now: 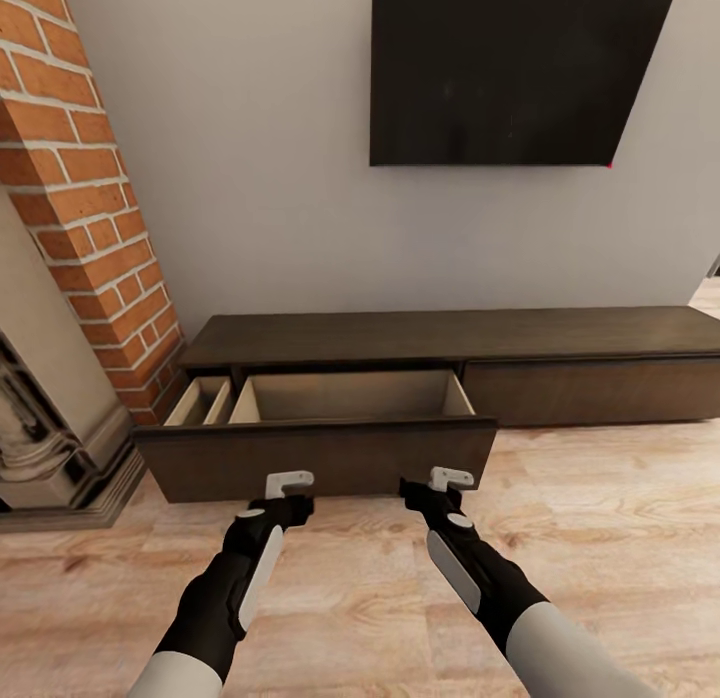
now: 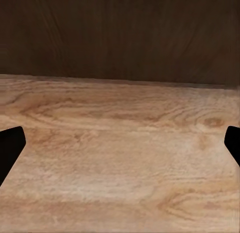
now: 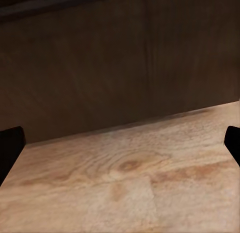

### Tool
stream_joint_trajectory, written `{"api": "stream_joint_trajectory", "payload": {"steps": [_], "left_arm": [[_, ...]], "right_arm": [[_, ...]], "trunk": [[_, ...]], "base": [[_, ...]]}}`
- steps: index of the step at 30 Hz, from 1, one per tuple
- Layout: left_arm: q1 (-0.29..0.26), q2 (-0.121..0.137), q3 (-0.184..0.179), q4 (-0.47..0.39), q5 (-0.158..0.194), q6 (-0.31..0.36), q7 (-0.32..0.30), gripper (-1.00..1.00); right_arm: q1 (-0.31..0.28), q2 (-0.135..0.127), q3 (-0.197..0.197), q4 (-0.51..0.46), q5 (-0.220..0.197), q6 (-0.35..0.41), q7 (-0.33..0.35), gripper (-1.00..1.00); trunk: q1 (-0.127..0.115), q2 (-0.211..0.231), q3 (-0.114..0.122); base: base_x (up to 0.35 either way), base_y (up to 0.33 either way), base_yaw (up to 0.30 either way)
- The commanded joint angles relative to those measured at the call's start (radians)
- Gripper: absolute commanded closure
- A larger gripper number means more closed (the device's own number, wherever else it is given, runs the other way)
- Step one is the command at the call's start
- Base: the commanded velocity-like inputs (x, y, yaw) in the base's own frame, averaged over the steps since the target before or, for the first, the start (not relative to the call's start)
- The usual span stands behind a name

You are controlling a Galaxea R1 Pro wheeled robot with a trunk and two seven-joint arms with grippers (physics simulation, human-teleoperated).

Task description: Place each of the two pumpkins and all three candles from the living room inside a cabinet in the living room (use any cabinet), then make sure every cabinet is closed, and position the cauldron so it is next to a table in the living room.

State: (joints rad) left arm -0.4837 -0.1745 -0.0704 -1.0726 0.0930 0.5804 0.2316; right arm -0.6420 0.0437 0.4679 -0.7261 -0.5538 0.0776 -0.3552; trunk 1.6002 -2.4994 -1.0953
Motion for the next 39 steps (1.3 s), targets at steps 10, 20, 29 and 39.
{"api": "stream_joint_trajectory", "payload": {"steps": [10,20,29,39], "left_arm": [[0.006,0.000,-0.044,-0.001,0.011,-0.092,0.009,-1.00],[0.011,0.000,-0.046,-0.003,0.011,-0.132,0.009,-1.00],[0.013,0.000,-0.046,-0.009,0.011,-0.134,0.009,-1.00],[0.013,0.000,-0.058,-0.009,0.011,-0.133,0.011,-1.00]], "right_arm": [[-0.001,0.002,0.005,0.001,-0.003,-0.024,-0.007,-1.00],[-0.001,0.000,0.005,0.042,-0.003,-0.133,0.057,-1.00],[-0.001,0.007,0.005,0.085,-0.003,-0.193,0.085,-1.00],[-0.001,0.010,0.005,0.096,-0.004,-0.205,0.084,-1.00]], "trunk": [[0.004,-0.003,-0.040],[0.006,-0.004,-0.055],[0.006,-0.004,-0.055],[0.006,-0.004,-0.055]], "base": [[0.000,0.000,0.000],[0.000,0.000,0.000],[0.001,0.000,0.000],[0.145,0.016,0.000]]}}
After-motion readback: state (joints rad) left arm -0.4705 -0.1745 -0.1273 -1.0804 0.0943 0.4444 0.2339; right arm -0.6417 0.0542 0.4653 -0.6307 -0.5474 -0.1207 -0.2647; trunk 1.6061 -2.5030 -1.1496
